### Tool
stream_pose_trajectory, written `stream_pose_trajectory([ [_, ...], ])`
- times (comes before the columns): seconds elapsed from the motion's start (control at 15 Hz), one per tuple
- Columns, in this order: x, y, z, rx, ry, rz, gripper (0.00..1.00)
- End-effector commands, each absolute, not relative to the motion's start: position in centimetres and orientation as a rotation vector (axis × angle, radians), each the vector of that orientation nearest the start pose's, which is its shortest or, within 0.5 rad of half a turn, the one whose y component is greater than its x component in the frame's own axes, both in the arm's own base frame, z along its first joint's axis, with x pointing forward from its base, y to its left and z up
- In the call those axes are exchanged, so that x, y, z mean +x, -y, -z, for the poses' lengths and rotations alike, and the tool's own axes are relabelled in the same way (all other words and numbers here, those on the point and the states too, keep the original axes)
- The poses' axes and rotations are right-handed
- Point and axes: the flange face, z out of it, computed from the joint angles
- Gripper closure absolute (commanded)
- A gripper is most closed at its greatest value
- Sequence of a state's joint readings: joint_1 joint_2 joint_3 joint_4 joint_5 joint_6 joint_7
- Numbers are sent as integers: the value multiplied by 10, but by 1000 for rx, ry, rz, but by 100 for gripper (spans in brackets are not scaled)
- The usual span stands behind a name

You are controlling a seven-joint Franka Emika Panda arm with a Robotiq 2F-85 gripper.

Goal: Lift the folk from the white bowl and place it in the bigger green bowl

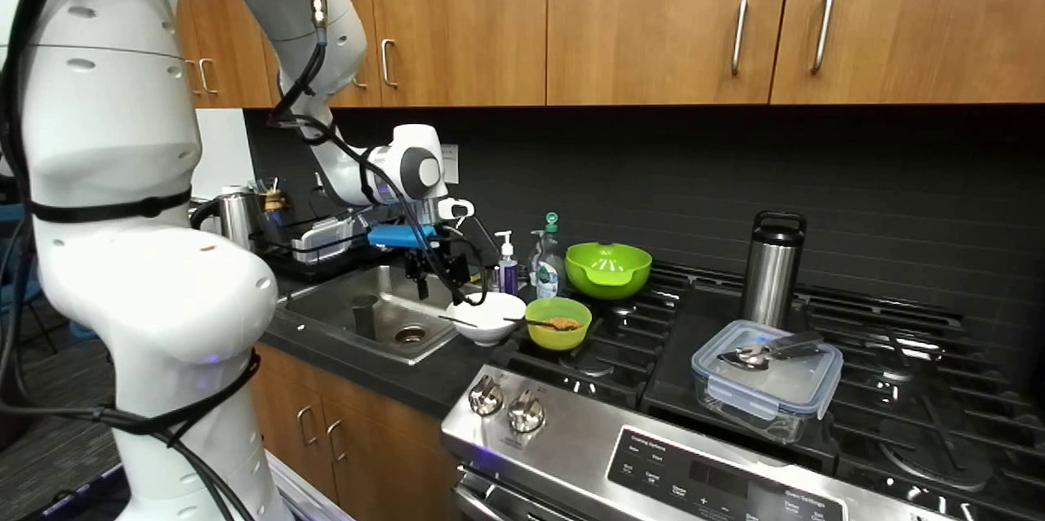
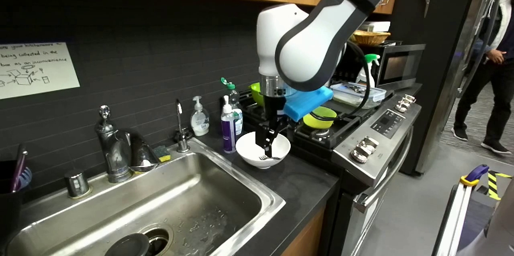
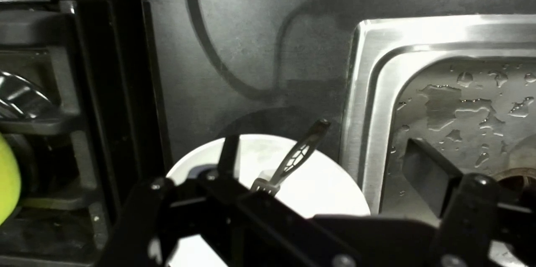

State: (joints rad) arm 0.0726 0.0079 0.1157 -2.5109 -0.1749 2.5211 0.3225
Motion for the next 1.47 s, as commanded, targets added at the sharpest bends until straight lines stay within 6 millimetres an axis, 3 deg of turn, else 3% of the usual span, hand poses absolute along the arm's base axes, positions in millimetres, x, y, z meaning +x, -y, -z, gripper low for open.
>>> stream_pose_trajectory([
  [0.0, 460, -82, -274, -3229, 32, 107, 0],
  [1.4, 466, -78, -242, -3242, 116, 98, 0],
])
